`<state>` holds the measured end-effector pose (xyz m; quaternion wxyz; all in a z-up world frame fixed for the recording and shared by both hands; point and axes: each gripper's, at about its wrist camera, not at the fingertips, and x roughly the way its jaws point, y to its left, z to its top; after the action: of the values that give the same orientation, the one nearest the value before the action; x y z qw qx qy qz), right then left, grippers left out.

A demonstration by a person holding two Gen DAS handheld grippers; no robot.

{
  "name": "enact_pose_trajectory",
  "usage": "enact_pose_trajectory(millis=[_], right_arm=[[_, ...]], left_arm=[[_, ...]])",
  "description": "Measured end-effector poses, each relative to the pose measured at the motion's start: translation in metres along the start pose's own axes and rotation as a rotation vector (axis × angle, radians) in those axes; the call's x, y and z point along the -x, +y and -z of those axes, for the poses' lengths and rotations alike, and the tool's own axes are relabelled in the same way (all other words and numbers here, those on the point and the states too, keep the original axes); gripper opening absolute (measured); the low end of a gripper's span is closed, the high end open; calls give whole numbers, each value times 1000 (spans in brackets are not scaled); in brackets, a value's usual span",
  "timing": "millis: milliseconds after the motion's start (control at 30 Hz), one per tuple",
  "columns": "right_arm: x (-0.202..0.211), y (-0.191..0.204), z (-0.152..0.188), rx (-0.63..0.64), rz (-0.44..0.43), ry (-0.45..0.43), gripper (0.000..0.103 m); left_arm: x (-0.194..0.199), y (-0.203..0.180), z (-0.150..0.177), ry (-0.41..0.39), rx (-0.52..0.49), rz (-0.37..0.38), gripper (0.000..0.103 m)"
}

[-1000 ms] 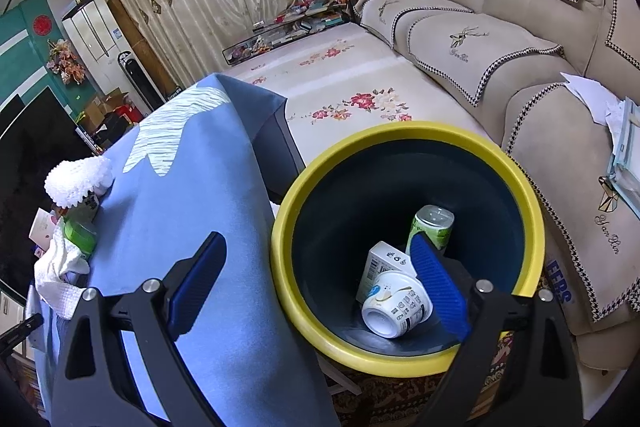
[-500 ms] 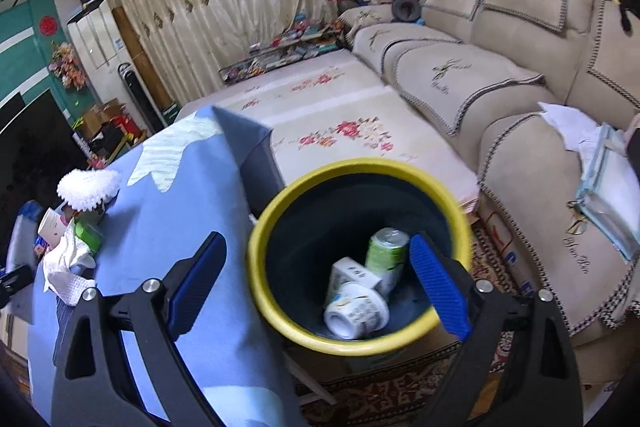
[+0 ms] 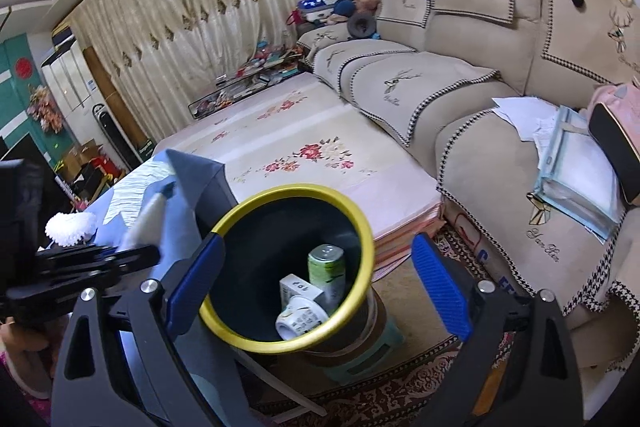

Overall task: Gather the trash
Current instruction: 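Carry the tube to the yellow bin and release it with the left gripper, then grasp the white foam net with the right gripper and lift it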

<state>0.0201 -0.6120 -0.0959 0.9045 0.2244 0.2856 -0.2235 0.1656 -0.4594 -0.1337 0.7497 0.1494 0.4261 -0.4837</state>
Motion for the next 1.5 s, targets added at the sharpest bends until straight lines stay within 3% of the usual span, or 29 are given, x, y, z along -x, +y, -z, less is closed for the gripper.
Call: enact_pose_trajectory(millis=[100,167,200,233,267,367,467,533,667,867,1033,1200,1400,1500], right_arm=[[1,-10,0,-19,9,0,90],[1,-14,0,-28,10,0,90],[1,-16,0,-30,9,0,90],[1,-17,0,-32,7,0,90],[0,-17,0,-33,6,0,90],[-2,-15,0,-31,1,6,90],[-7,-6,2,-21,-10,21,90],[-15,6,4,-3,-23,41,90],[-34,37,11,47,-55,92,90],[-59,98,21,144,-111,161,90],[-71,168,26,247,-184,189,90],[-67,247,28,396,-263,169,90],[-57,344,37,590,-400,91,90],[-62,381,45,688,-427,78,84]], left_arm=[[-28,-2,-10,16,10,8,18],[-42,-3,-14,21,18,-2,34],[-47,-2,-16,20,27,-14,55],[-48,0,-16,5,40,-27,70],[-46,4,-15,-14,55,-36,72],[-29,19,-6,-38,80,-28,73],[12,34,10,-120,101,-49,79],[48,48,28,-209,119,-99,85],[110,81,71,-324,167,-170,87],[191,148,151,-410,245,-373,90],[250,218,220,-488,393,-572,90],[281,271,261,-535,540,-657,90],[285,295,277,-537,609,-644,90],[277,297,275,-516,600,-630,90]])
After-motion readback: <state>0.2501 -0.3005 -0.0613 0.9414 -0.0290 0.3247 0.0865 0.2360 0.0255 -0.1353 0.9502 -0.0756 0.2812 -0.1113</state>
